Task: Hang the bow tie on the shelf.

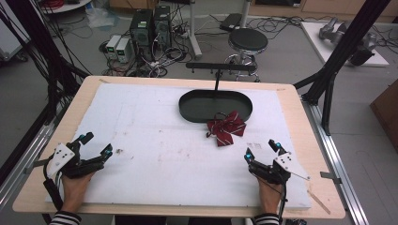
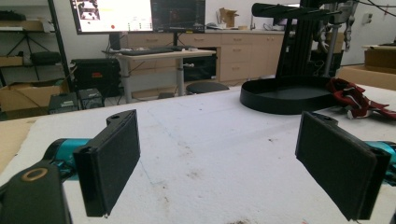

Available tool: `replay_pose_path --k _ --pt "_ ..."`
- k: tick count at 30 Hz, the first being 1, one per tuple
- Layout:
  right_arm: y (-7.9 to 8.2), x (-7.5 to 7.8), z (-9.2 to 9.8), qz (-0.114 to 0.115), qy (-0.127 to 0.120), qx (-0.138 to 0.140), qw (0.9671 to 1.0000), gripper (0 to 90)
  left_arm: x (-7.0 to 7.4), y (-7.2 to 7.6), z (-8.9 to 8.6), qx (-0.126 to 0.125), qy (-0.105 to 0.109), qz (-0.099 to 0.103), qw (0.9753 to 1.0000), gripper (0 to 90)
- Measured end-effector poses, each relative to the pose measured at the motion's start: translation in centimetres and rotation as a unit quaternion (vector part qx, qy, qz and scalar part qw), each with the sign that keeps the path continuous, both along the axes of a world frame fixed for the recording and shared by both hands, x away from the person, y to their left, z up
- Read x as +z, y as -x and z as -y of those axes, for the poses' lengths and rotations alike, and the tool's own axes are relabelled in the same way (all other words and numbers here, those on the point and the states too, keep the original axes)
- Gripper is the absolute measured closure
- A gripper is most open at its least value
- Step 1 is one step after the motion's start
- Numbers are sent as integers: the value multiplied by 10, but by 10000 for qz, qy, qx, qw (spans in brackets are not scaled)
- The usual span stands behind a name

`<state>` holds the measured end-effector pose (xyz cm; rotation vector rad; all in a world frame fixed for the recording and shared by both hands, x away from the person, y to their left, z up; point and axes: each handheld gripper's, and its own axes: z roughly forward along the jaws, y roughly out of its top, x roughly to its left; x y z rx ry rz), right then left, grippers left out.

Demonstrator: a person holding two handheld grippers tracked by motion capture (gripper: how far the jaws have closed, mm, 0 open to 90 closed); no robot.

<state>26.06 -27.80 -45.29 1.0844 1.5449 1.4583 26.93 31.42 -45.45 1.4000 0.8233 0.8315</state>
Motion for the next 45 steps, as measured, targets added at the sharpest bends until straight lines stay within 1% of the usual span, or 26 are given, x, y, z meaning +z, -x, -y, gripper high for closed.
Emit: replay_pose_path --k 4,7,11,13,15,18,26,27,30,31,32,33,34,35,36,40,42,43,44,45 --pt "0 0 0 31 28 4 10000 87 0 -1 0 2 -3 -33 10000 143" --pt "0 0 0 29 22 5 10000 87 0 0 0 10 -14 -2 10000 143" --pt "1 0 0 74 13 8 10000 87 0 -2 1 8 -20 -77 10000 144" --pt "2 0 0 79 18 7 10000 87 1 -2 1 9 -37 -80 10000 144" --pt "1 0 0 77 17 4 10000 88 0 -1 1 15 -25 -38 10000 144" --pt "2 0 0 66 2 0 10000 87 0 -1 1 7 -28 -38 10000 145" --pt "1 0 -1 115 73 19 9999 87 0 0 1 5 -49 9 10000 145" --pt "2 0 -1 66 55 25 10000 87 0 0 1 4 -49 7 10000 145" --pt "1 0 -1 55 86 37 9999 87 0 0 1 -2 -30 2 10000 145" --pt "-1 1 -2 -22 116 71 9999 87 0 0 1 -7 -25 0 10000 145" --pt "-1 1 -2 -22 116 71 9999 87 0 0 1 -7 -25 0 10000 145" --pt "-3 2 -1 -179 142 177 9996 87 0 0 1 2 -6 1 10000 145" --pt "-3 2 -1 -179 142 177 9996 87 0 0 1 2 -6 1 10000 145" --pt "-5 4 0 -256 182 216 9993 88 0 0 1 1 -31 -8 10000 145" --pt "-6 6 1 -274 202 228 9992 88 0 0 1 1 -31 -8 10000 145" --pt "-9 25 4 -223 128 286 9993 88 0 -1 1 9 -48 -26 10000 145" --pt "-11 36 4 -240 211 350 9989 88 0 -1 1 4 -49 -45 10000 145" --pt "-11 36 4 -240 211 350 9989 88 0 -1 1 4 -49 -45 10000 145" --pt "-14 43 4 -264 312 365 9985 88 0 -1 1 4 -48 -50 10000 145" --pt "-16 46 4 -287 347 381 9983 88 0 -1 1 3 -48 -49 10000 145"
